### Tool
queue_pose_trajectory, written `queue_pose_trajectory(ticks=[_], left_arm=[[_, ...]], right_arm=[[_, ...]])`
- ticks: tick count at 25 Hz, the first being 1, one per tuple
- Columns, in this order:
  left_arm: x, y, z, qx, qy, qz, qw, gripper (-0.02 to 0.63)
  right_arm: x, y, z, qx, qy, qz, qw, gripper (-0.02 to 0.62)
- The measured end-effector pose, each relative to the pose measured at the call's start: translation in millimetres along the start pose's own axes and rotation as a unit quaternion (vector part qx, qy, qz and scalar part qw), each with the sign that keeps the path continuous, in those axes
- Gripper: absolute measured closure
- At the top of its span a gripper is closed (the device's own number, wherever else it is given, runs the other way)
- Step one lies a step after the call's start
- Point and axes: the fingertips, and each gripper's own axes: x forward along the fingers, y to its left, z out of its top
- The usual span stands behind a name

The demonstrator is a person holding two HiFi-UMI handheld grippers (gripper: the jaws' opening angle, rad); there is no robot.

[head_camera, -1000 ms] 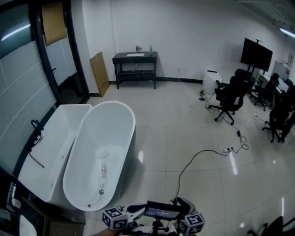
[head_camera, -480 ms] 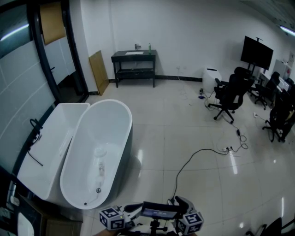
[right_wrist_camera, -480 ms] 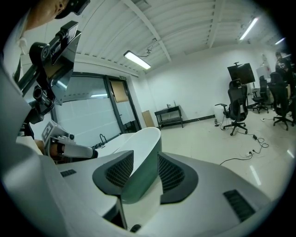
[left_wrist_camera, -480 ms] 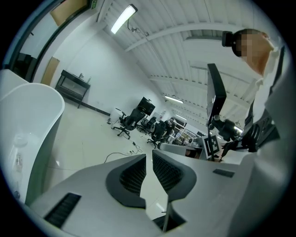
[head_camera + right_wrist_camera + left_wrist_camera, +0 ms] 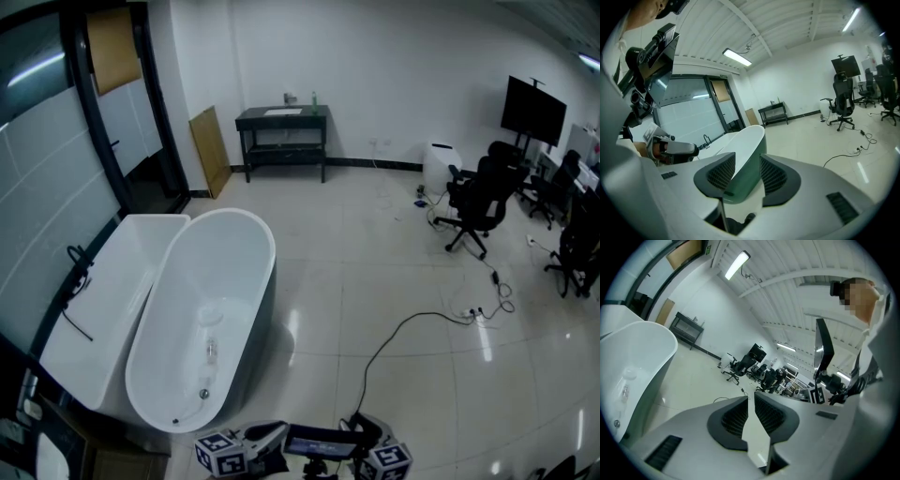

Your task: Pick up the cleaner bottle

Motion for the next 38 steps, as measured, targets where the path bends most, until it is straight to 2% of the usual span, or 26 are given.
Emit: queue_pose_trajectory(ticks=[4, 11, 16, 24, 31, 38], left_arm=[[8.0, 20.4, 22.0, 0.005, -0.021, 0.007, 0.9997, 0.565], [35.0, 75.8, 79.2, 0.020, -0.043, -0.027, 0.9985, 0.563], [53.1, 114.8, 128.1, 0.035, -0.033, -0.061, 0.9970, 0.506], [68.8, 168.9, 183.8, 0.034, -0.015, -0.092, 0.9951, 0.506], [99.1, 207.8, 202.5, 0.022, -0.011, -0.087, 0.9959, 0.506], [168.0, 243.4, 261.0, 0.018, -0.036, -0.051, 0.9979, 0.506]], right_arm=[[18.5, -5.3, 5.2, -0.001, 0.013, 0.003, 1.000, 0.430], [82.6, -17.3, 48.1, -0.013, 0.005, -0.019, 1.000, 0.430], [136.1, -23.2, 88.3, -0.011, 0.001, -0.040, 0.999, 0.430], [201.6, -33.9, 136.2, -0.011, -0.006, -0.078, 0.997, 0.430], [240.7, -67.5, 173.3, -0.008, -0.019, -0.098, 0.995, 0.430], [291.7, -145.9, 221.6, -0.021, -0.034, -0.083, 0.996, 0.430]])
